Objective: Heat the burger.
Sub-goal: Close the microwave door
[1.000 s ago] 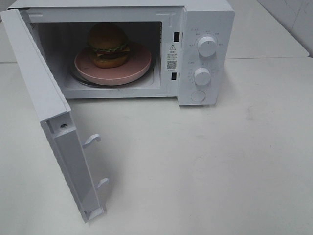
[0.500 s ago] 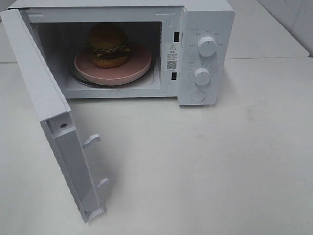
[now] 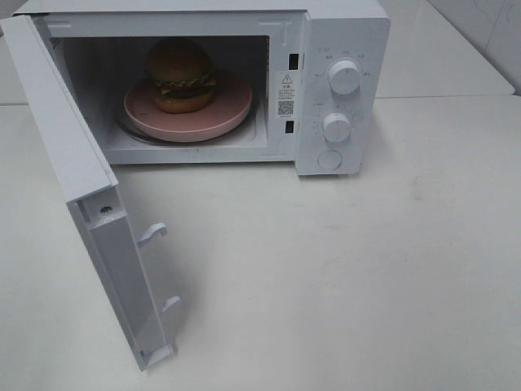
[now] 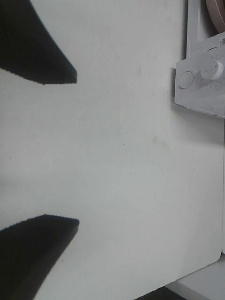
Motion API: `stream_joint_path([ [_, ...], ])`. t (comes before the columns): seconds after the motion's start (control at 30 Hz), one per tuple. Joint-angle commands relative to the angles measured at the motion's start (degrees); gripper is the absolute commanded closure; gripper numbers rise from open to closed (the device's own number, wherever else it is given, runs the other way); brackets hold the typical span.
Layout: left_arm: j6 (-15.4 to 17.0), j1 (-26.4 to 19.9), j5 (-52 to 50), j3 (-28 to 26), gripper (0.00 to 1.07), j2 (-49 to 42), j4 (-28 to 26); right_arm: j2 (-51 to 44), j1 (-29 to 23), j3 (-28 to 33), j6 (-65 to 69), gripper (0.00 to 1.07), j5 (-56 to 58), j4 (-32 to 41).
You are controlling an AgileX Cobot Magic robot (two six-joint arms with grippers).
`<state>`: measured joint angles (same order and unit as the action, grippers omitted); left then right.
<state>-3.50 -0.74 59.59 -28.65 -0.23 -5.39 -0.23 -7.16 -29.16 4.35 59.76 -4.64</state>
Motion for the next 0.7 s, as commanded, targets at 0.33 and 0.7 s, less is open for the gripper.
stream_joint_path([
  [0.33, 0.06, 0.29, -0.06, 0.17, 0.07, -1.32, 0.06, -1.43, 0.40, 0.17, 0.00, 0.31, -0.34, -0.23],
  [0.7, 0.11, 0.29, -2.81, -1.55, 0.13, -0.46, -0.17, -1.43, 0.40, 0.17, 0.00, 0.31, -0.34, -0.23],
])
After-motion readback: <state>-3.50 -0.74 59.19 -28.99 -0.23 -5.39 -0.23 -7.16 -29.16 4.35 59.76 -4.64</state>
